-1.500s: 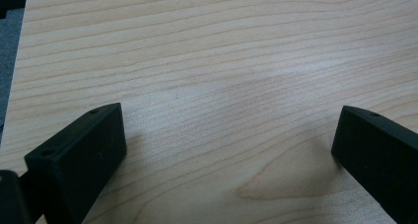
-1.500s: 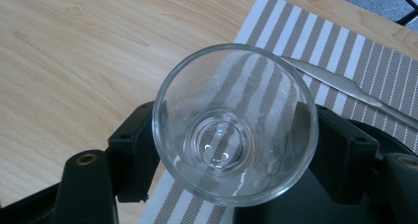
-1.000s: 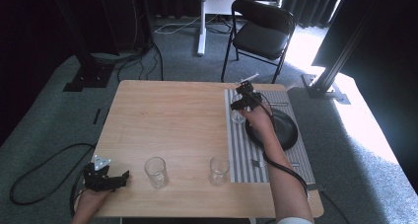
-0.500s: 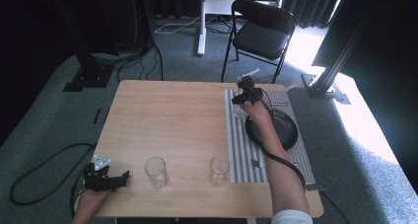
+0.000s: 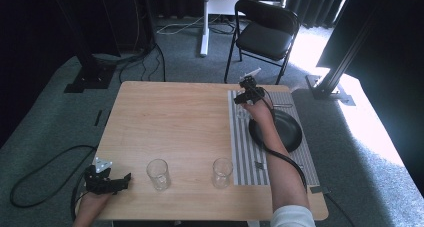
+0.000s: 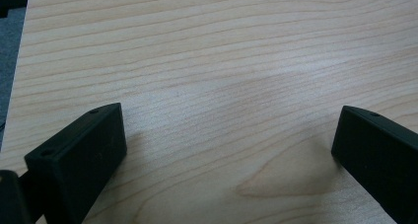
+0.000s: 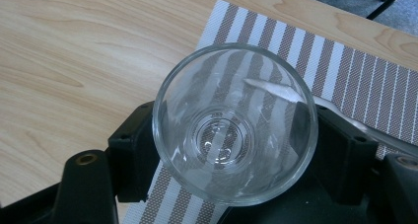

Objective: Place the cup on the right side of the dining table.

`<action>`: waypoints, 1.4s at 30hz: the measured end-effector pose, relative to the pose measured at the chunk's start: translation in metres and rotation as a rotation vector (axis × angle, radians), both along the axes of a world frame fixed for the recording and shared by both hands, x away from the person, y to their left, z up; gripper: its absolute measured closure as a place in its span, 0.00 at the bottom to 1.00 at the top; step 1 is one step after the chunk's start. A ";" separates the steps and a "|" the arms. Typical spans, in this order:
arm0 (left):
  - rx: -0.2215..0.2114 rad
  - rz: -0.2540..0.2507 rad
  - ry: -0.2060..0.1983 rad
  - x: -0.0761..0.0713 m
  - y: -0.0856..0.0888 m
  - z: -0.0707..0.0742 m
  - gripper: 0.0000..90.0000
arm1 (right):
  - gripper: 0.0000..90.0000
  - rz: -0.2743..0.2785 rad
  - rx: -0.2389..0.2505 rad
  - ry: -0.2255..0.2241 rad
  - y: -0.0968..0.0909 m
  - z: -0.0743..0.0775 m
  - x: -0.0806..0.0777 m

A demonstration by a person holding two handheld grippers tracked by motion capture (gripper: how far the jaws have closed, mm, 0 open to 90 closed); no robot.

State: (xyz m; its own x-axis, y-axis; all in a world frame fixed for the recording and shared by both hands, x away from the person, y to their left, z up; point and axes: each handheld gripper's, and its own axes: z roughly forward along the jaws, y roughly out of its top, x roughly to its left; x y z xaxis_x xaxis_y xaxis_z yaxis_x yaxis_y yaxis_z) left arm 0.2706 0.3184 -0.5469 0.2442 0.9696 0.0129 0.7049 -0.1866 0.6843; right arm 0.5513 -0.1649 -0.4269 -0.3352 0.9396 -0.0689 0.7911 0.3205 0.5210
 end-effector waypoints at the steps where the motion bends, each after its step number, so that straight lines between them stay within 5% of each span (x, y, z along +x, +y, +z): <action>1: 0.000 0.000 0.000 0.000 0.000 0.000 0.01 | 0.31 -0.002 -0.005 0.001 0.000 -0.001 0.001; 24: 0.001 -0.001 0.001 -0.001 0.000 0.000 0.01 | 0.30 -0.034 0.017 0.018 -0.004 -0.012 0.005; 29: 0.001 -0.001 0.001 -0.001 0.000 0.000 0.01 | 0.18 -0.054 0.045 0.037 -0.008 -0.012 0.004; 42: 0.001 -0.001 0.001 -0.001 0.000 0.000 0.00 | 0.15 -0.059 0.076 -0.004 -0.012 -0.013 -0.010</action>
